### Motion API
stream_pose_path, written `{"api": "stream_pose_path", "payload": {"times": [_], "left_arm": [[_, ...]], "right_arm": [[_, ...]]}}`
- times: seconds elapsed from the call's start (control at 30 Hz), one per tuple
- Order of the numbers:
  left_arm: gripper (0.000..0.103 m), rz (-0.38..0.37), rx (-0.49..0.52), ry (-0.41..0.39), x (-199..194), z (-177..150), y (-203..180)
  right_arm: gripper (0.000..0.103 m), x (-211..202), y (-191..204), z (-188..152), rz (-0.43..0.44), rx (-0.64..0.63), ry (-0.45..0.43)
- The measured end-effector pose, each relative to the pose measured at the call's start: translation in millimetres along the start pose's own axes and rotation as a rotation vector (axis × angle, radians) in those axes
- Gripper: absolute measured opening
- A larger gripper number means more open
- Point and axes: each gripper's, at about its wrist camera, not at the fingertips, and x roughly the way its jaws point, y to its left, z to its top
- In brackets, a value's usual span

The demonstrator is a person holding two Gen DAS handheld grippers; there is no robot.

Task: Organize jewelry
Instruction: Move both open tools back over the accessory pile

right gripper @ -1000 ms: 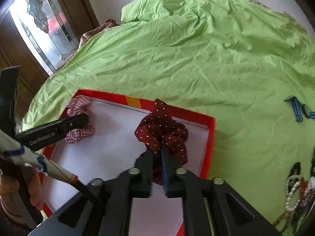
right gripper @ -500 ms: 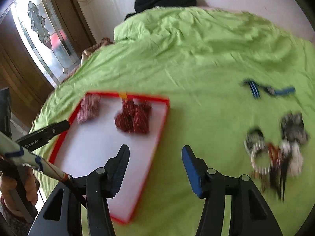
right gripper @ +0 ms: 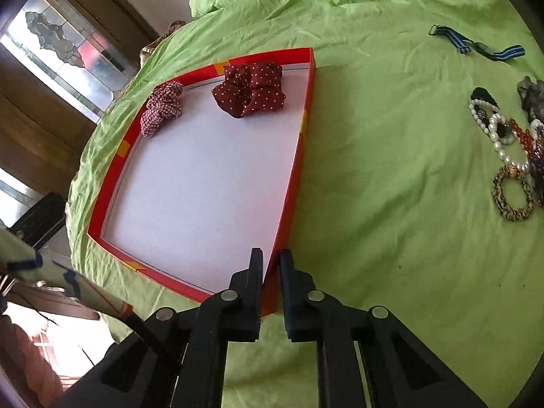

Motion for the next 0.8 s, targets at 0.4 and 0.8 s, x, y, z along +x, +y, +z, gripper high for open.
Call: {"api": "stream_pose_path", "payload": {"times": [0.4,0.8], "left_arm": [[0.056,-0.006,0.048,-0.009,-9,-6,-20],[0.059,-0.093,0.165,0.056,1,-25,-107]], "right_arm": [[0.023,-33,18,-22,-0.012,-0.118,-0.062],[0.059,-142,-133,-76,-0.265,0.043,-0.255]]}}
